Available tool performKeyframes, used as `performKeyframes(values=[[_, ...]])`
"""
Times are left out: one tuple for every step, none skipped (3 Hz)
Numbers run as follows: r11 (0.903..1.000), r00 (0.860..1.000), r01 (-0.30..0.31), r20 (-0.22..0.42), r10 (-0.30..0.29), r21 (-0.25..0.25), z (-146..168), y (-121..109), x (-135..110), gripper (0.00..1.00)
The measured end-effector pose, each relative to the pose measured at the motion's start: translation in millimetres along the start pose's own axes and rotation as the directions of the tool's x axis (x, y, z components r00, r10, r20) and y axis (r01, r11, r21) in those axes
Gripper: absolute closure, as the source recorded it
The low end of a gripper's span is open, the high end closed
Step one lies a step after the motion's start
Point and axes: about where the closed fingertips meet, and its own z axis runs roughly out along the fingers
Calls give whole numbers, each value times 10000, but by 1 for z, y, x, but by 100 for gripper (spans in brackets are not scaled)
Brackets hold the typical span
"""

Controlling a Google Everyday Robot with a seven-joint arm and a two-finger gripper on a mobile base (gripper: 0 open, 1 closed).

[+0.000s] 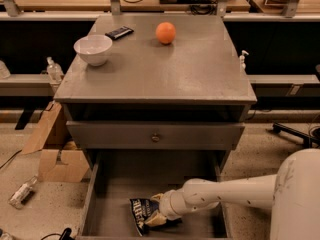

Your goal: Pick blue chip bag from middle drawer and place on counter

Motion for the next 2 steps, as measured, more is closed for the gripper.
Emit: performKeyframes(values=[[10000,10000,0,0,0,0,-1,0,-1,89],[10000,10000,0,0,0,0,-5,0,-4,100]])
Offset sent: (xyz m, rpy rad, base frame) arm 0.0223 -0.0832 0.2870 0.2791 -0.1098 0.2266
